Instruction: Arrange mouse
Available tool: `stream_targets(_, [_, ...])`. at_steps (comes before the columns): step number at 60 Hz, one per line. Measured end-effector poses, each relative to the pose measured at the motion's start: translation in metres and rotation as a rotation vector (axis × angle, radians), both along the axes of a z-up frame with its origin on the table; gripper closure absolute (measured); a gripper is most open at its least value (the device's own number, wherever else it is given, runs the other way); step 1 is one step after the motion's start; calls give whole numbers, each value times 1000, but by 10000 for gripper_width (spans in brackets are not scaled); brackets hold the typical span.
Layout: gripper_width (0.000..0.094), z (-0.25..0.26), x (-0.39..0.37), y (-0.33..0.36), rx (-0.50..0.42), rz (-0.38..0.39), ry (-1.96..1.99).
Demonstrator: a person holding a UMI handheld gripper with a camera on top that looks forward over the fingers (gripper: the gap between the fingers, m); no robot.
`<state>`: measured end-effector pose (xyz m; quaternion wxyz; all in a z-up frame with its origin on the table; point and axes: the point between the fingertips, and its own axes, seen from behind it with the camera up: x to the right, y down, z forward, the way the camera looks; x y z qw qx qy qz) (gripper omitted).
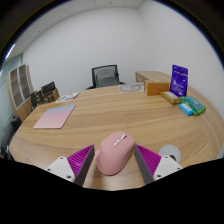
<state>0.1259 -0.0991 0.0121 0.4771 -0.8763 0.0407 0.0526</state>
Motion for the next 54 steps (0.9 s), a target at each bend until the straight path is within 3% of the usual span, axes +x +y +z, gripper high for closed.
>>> stream_targets(9, [105, -10, -3, 26, -23, 23, 17])
stream_targets(20, [119, -12, -27, 50, -25, 121, -4])
stream_targets(24, [173, -14, -31, 56, -25, 155, -37])
stream_targets(26, [251, -16, -31, 56, -27, 166, -55])
stream_targets(28, [388, -18, -31, 56, -27, 168, -77])
stream_targets(33, [422, -18, -29, 56, -18, 175, -103])
stream_targets(43, [528, -20, -24, 57, -20, 142, -126])
stream_targets(51, [541, -12, -21, 60, -65, 59, -48])
stream_targets(54, [539, 8, -23, 69, -38, 31, -43])
